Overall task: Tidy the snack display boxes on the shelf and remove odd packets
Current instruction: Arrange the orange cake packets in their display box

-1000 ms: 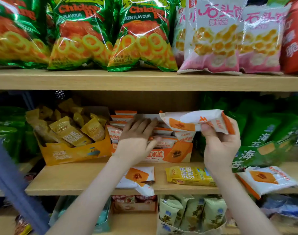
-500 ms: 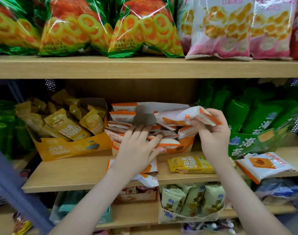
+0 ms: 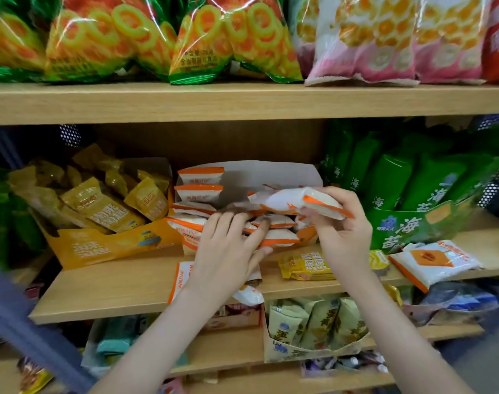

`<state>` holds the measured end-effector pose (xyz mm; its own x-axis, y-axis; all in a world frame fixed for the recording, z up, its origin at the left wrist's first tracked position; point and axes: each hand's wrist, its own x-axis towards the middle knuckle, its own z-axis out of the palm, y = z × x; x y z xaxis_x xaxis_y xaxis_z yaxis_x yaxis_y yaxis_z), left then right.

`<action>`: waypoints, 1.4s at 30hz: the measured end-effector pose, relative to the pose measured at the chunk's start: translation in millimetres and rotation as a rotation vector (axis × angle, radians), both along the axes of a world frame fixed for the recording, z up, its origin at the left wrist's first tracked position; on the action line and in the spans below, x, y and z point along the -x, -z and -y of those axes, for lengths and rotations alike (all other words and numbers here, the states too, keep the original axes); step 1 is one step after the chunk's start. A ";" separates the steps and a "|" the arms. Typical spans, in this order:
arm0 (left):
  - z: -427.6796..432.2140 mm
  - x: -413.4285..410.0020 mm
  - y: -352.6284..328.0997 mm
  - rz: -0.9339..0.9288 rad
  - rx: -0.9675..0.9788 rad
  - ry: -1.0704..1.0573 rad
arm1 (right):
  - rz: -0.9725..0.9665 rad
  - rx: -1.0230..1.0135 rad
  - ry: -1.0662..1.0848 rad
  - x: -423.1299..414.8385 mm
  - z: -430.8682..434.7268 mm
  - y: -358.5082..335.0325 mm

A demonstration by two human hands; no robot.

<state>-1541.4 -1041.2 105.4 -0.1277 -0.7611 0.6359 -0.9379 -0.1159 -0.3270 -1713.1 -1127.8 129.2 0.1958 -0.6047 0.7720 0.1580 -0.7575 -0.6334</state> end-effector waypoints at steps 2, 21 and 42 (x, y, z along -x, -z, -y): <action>0.7 0.3 0.5 -0.021 0.005 0.000 | -0.085 0.056 0.072 1.8 4.1 4.5; 2.7 0.8 -1.1 -0.059 -0.074 -0.051 | -0.613 0.453 0.197 -2.7 29.4 -9.7; 11.0 -4.1 -2.1 -0.080 0.050 -0.021 | -0.776 0.382 0.225 -7.0 41.8 -3.8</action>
